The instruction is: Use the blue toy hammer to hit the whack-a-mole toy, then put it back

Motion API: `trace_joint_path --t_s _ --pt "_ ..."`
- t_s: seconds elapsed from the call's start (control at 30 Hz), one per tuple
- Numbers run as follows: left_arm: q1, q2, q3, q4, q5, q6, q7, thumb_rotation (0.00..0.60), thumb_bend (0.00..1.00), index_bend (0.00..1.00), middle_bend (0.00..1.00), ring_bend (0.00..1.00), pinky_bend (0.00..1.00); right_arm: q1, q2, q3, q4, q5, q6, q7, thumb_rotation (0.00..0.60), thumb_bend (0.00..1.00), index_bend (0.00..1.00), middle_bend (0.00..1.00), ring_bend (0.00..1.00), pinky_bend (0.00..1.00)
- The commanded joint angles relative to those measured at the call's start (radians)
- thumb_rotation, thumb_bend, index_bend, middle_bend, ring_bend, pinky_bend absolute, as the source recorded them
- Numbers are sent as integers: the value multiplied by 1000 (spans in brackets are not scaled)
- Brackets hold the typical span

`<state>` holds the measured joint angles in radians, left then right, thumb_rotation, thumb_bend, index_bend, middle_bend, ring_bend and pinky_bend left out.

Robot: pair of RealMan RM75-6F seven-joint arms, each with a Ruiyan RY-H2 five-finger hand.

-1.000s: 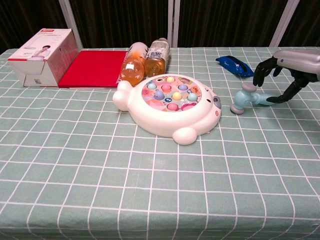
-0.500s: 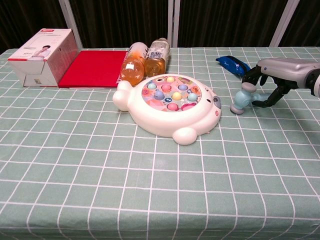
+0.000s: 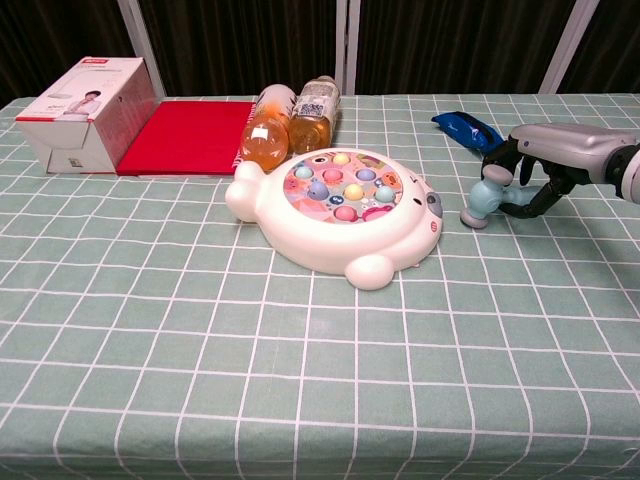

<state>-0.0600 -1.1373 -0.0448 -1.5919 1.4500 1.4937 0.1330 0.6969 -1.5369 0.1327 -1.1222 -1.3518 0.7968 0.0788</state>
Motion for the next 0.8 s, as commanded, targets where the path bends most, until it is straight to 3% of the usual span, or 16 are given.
trace_joint_path --t_s 0.03,0.57,0.8 --pt "2 1 1 -1 0 2 1 600 0 204 149 48 17 2 -1 -1 4 -1 1 7 600 294 478 449 343 367" --pt "7 4 3 -10 -1 5 6 600 0 204 150 48 17 5 -6 -15 28 -21 12 64 600 343 505 468 367 411" --pt "6 8 3 -17 -4 0 11 600 0 204 150 48 17 1 -11 -24 47 -53 47 107 600 491 568 511 414 481"
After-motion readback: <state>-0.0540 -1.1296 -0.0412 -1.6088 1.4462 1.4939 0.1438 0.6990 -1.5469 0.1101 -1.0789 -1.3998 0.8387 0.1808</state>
